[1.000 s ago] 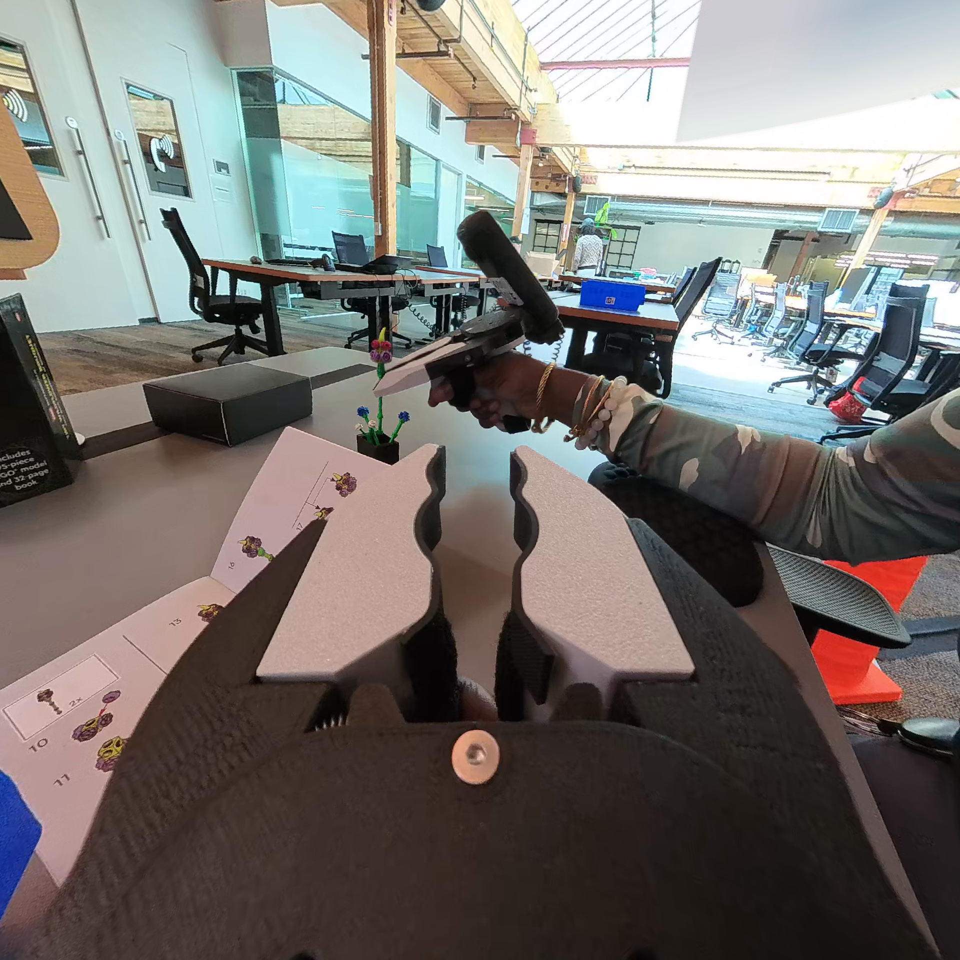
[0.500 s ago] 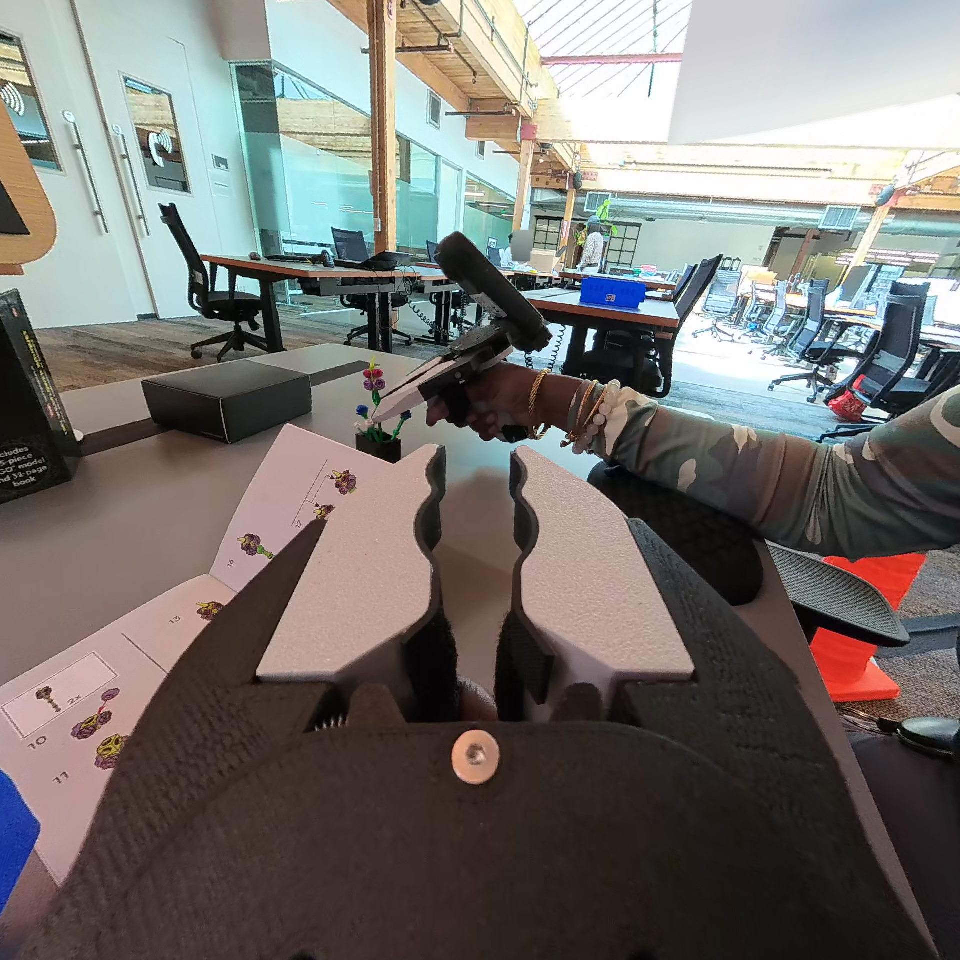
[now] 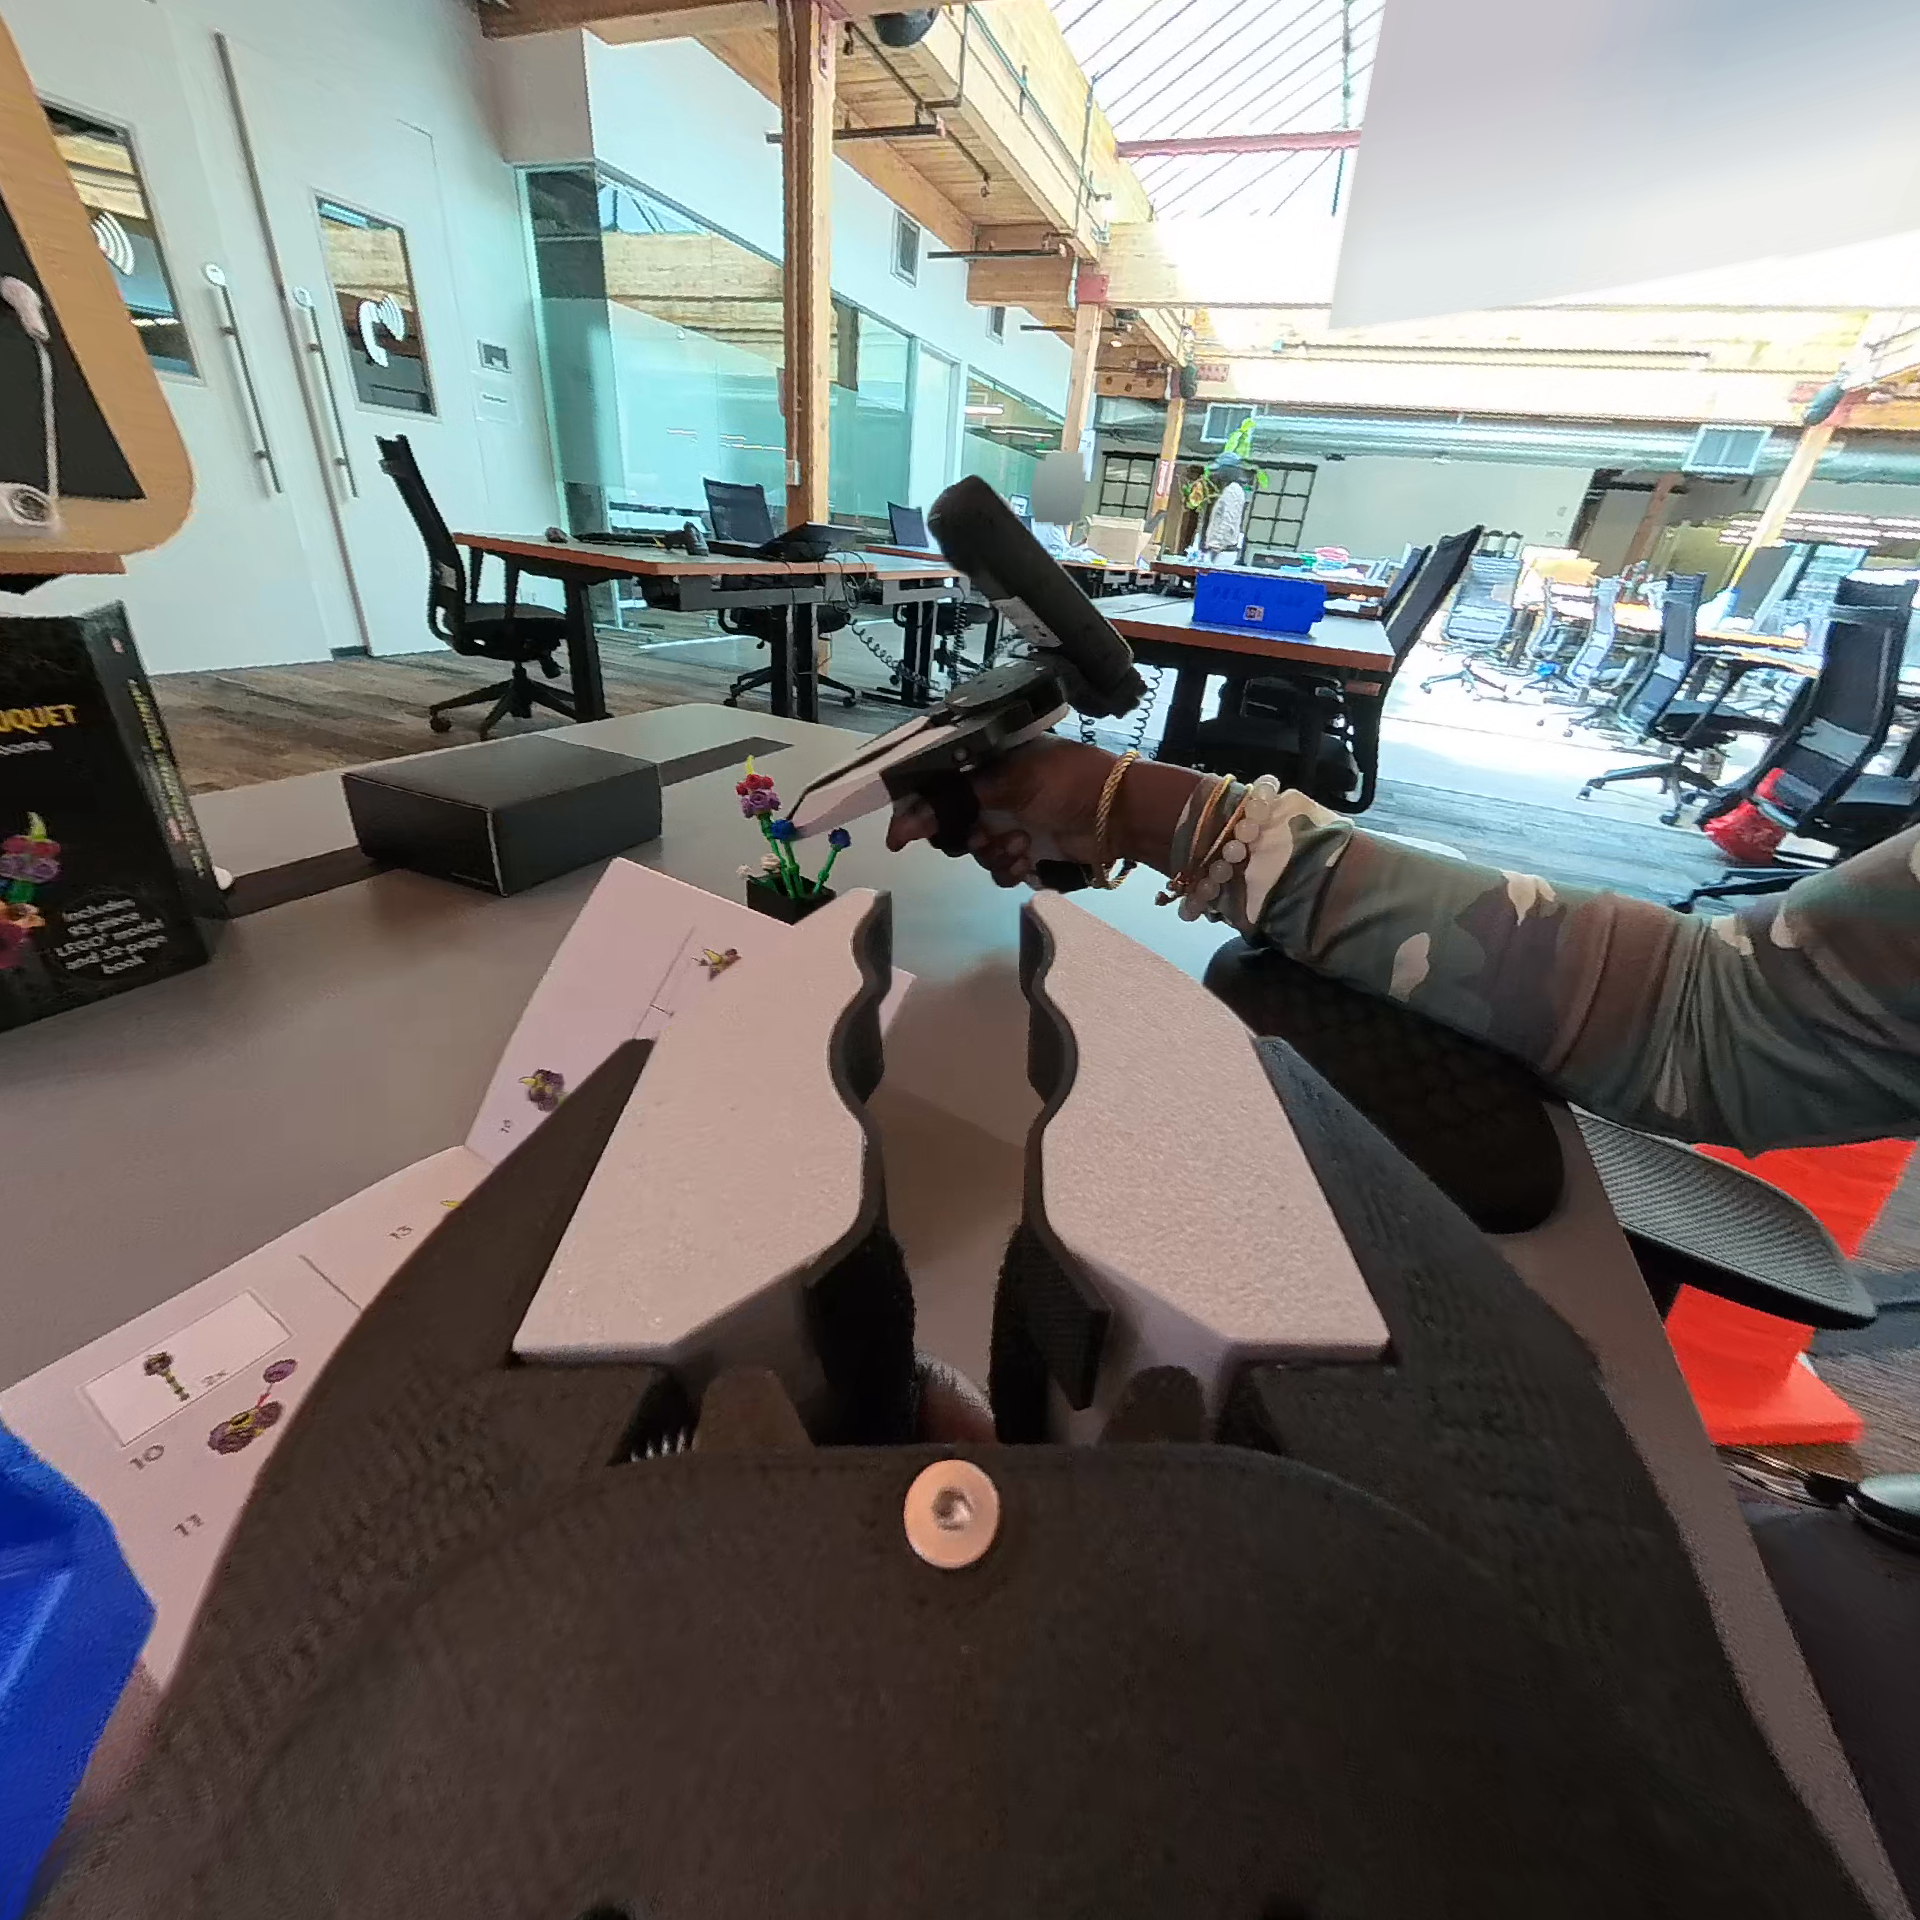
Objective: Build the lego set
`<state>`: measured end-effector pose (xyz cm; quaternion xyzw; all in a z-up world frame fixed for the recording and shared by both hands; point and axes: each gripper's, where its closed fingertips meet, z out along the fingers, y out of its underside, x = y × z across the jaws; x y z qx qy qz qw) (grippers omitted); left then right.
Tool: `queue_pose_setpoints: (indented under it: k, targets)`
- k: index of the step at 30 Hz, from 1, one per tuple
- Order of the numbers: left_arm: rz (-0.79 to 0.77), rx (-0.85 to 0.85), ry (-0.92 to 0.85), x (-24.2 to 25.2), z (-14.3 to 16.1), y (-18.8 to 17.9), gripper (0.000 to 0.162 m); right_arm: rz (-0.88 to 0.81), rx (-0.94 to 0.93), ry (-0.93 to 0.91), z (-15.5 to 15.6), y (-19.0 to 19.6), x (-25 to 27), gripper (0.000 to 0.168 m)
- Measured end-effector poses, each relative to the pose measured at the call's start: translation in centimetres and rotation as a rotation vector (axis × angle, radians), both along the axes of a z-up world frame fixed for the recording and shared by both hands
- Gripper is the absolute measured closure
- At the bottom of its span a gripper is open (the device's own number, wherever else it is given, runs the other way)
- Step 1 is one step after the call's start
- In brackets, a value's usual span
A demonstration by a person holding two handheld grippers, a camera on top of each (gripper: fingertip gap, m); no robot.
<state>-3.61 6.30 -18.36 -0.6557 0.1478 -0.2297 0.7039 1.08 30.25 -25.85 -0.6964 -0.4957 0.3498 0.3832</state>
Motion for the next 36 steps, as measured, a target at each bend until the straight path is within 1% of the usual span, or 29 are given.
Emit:
queue_pose_setpoints:
  k: [7, 12, 14, 18, 20, 22, 23, 24, 25, 28, 31, 34, 36]
  targets:
    - [0.070, 0.041, -0.011, -1.3, 0.8, 0.0, 0.139, -0.011, -0.010, 0.064, 1.1, 0.1, 0.4, 0.153]
    - [0.139, 0.072, -0.043, -2.8, 1.6, -0.1, 0.140, -0.030, 0.020, 0.092, 1.8, 0.5, 0.7, 0.152]
    - [0.176, 0.096, -0.064, -3.7, 2.3, -0.4, 0.140, -0.048, 0.065, 0.149, 3.0, 0.8, 0.8, 0.151]
    - [0.216, 0.118, -0.115, -5.6, 3.7, -1.3, 0.140, -0.067, 0.179, 0.351, 6.9, 0.8, 1.4, 0.144]
    - [0.221, 0.066, -0.127, -6.4, 3.3, -1.5, 0.140, -0.069, 0.213, 0.431, 8.6, 0.4, 1.9, 0.143]
    - [0.132, -0.063, -0.121, -5.5, 2.2, -1.9, 0.140, -0.059, 0.224, 0.462, 9.7, -0.4, 2.3, 0.141]
    - [0.081, -0.134, -0.090, -4.8, 1.6, -2.4, 0.140, -0.055, 0.217, 0.460, 9.9, -1.1, 2.5, 0.141]
    - [0.070, -0.186, -0.036, -4.5, 1.3, -2.9, 0.140, -0.049, 0.207, 0.456, 10.0, -1.9, 2.6, 0.140]
    - [0.096, -0.213, 0.036, -4.7, 1.1, -3.5, 0.139, -0.040, 0.197, 0.451, 10.0, -2.8, 2.6, 0.140]
    - [0.215, -0.244, 0.239, -7.1, 2.1, -6.0, 0.140, 0.023, 0.188, 0.447, 9.2, -6.5, 2.3, 0.141]
    - [0.215, -0.368, 0.315, -9.7, 2.8, -8.9, 0.140, 0.103, 0.173, 0.409, 7.3, -9.7, 1.9, 0.141]
    - [0.251, -0.574, 0.464, -14.0, 1.5, -10.5, 0.139, 0.155, 0.147, 0.382, 5.8, -11.5, 1.9, 0.141]
    - [0.295, -0.674, 0.575, -17.3, 0.7, -10.1, 0.135, 0.159, 0.119, 0.389, 5.5, -11.9, 2.2, 0.141]
